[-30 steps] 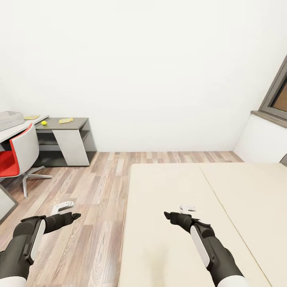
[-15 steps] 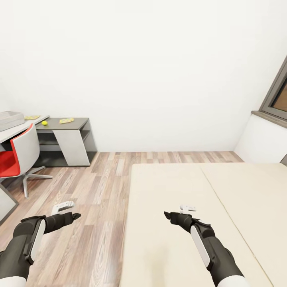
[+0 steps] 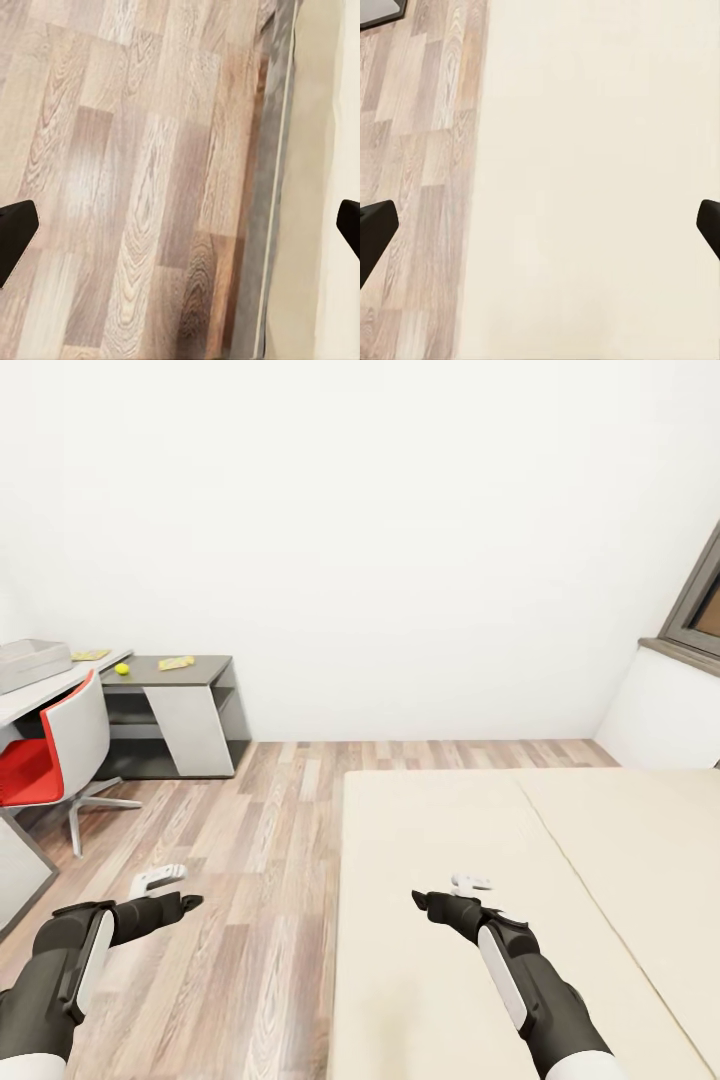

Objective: Put all the toys in the child's room - the three board games (two on the bed and one on the table), the two jigsaw puzzles on the table, and the tennis ball on the table - inside the toy box on the table in the child's room.

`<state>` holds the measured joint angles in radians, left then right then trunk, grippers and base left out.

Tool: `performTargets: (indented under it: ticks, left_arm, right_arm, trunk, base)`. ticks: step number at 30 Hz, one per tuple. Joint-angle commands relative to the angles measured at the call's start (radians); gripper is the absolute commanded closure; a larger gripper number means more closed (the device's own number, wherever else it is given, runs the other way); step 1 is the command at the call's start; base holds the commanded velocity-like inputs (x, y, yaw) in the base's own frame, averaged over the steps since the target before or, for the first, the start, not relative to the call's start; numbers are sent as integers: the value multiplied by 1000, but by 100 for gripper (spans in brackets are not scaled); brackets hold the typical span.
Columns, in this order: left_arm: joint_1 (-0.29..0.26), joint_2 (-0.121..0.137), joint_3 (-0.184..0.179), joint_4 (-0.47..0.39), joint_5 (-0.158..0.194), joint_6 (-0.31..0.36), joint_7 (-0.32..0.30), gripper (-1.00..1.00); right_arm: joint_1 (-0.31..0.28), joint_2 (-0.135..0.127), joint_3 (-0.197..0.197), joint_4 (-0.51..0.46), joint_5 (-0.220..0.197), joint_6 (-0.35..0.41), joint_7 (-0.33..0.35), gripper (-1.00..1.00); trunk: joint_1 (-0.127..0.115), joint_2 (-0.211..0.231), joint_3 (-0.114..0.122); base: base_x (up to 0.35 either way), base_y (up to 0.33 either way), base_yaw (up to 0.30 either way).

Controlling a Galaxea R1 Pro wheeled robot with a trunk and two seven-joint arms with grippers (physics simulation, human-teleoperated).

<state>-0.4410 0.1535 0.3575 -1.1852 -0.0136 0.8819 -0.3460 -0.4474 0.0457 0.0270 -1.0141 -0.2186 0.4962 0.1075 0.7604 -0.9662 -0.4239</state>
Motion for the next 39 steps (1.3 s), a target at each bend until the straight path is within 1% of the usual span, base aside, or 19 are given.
performTargets:
  ticks: [1,39]
  left_arm:
    - [-1,0,1,-1,-2,5,-5,-100]
    - [-1,1,1,-1,-2,8,-8,-100]
  right_arm:
    - [-1,0,-1,-1,-2,5,1,-100]
    - [0,0,-1,-1,-1,5,1,-100]
  trunk:
    - [0,-1,-1]
    - [0,-1,-1]
  base:
    - [0,202,0]
    - [0,205,0]
